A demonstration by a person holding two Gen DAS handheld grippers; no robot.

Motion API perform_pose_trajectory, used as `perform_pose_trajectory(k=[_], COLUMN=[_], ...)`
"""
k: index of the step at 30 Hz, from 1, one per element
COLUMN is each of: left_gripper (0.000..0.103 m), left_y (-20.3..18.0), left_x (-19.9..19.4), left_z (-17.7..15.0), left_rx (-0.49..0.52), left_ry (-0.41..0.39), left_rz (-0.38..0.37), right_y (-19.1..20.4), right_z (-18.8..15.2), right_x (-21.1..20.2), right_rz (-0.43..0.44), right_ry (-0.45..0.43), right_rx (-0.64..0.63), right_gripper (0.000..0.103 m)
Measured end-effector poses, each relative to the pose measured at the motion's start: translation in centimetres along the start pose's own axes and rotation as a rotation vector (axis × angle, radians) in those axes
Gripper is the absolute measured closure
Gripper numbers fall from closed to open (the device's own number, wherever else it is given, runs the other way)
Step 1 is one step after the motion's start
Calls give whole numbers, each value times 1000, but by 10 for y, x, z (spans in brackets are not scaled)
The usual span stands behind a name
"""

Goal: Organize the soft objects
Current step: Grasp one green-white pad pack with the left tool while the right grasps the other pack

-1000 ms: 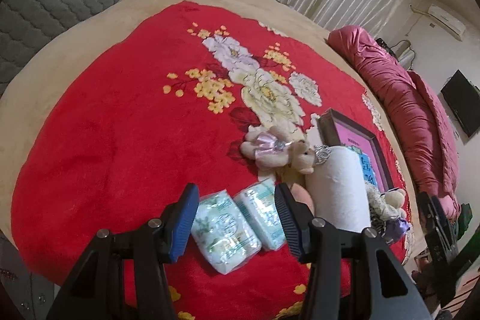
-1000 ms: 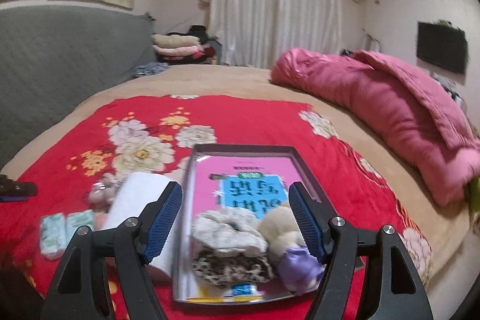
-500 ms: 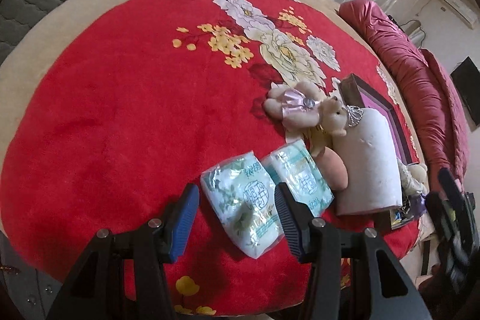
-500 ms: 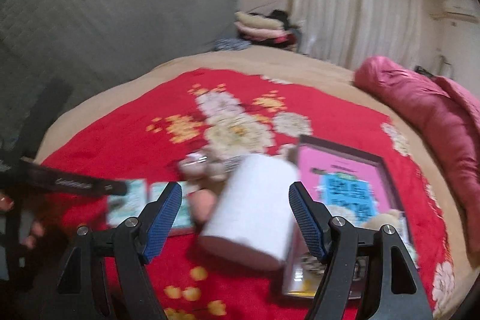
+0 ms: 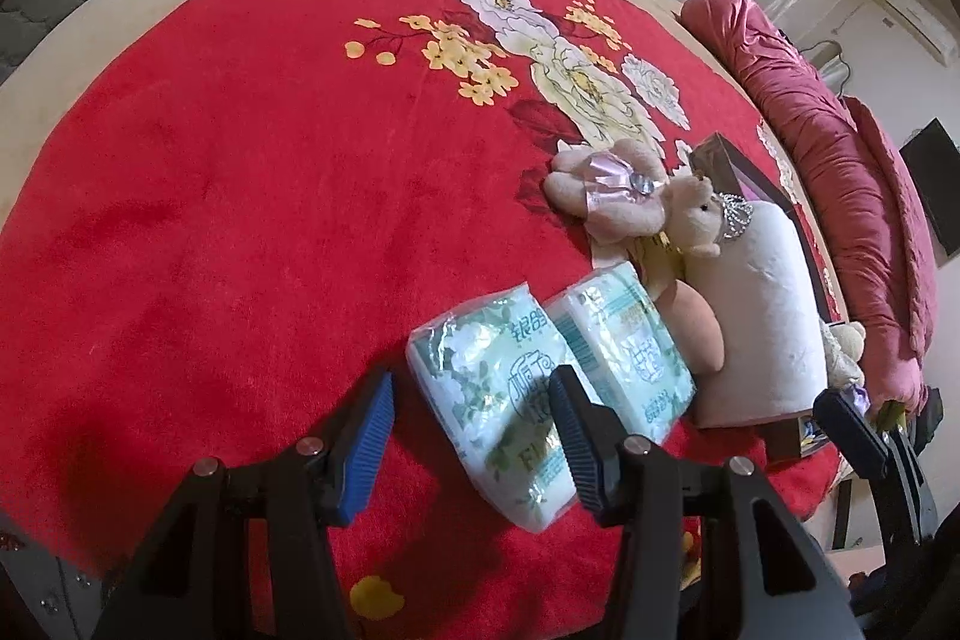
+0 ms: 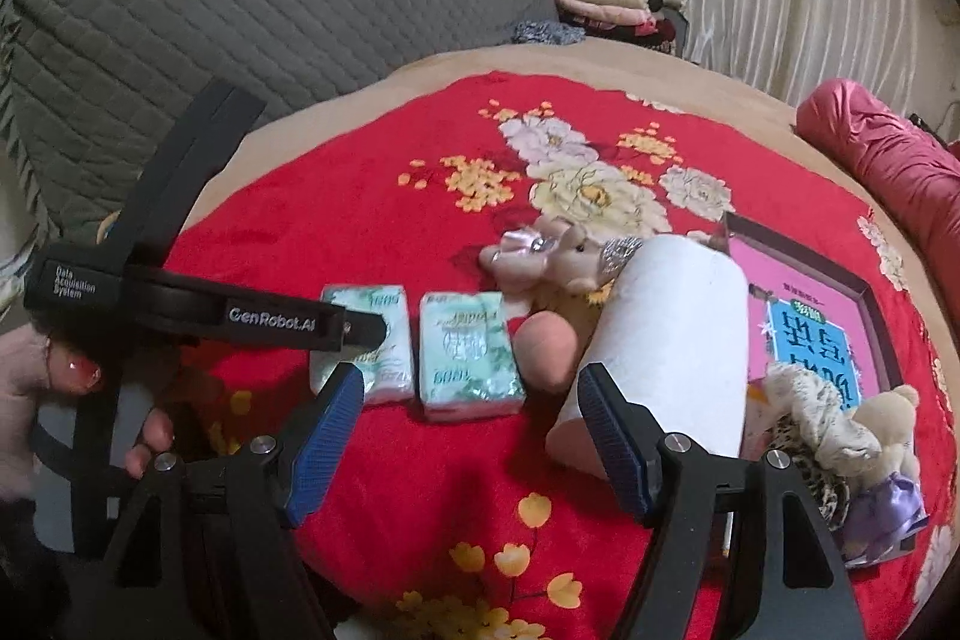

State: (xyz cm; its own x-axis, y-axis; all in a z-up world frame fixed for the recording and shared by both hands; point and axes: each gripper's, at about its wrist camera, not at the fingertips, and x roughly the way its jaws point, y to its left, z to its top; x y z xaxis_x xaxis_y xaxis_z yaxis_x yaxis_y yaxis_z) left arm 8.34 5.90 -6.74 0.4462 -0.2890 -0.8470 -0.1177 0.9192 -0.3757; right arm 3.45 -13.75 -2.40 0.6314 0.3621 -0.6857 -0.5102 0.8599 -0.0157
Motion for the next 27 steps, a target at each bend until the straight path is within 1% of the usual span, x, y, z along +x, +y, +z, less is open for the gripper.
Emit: perform_pose_trajectory(k=[6, 11, 14, 17, 19, 21, 24, 27], left_gripper=[51, 53, 58, 65, 73, 79, 81, 82], left_y=[-4, -7, -6, 1, 5, 8, 9, 10], left_x=[6, 11, 14, 16, 17, 17, 16, 18], left_z=[1, 2, 4, 7, 8, 9, 10, 10], left_rx=[39, 68, 67, 37, 14, 1, -15, -27], left_ry=[-8, -24, -29, -27, -25, -26, -27, -26], left_rz=[4, 0, -15, -50, -80, -107, -154, -173], right_y=[6, 5, 8, 11, 13, 14, 13, 12], right_z=[-5, -7, -7, -7, -6, -5, -6, -6], right_x=[8, 19, 25, 30, 33, 40, 46, 53], right_rz=[26, 25, 20, 14, 4, -8, -8, -6], right_ry=[26, 59, 74, 76, 78, 91, 105, 120], right_rx=[-16, 5, 7, -4, -10, -13, -4, 1], right_gripper=[28, 28, 28, 28, 28, 28, 28, 28])
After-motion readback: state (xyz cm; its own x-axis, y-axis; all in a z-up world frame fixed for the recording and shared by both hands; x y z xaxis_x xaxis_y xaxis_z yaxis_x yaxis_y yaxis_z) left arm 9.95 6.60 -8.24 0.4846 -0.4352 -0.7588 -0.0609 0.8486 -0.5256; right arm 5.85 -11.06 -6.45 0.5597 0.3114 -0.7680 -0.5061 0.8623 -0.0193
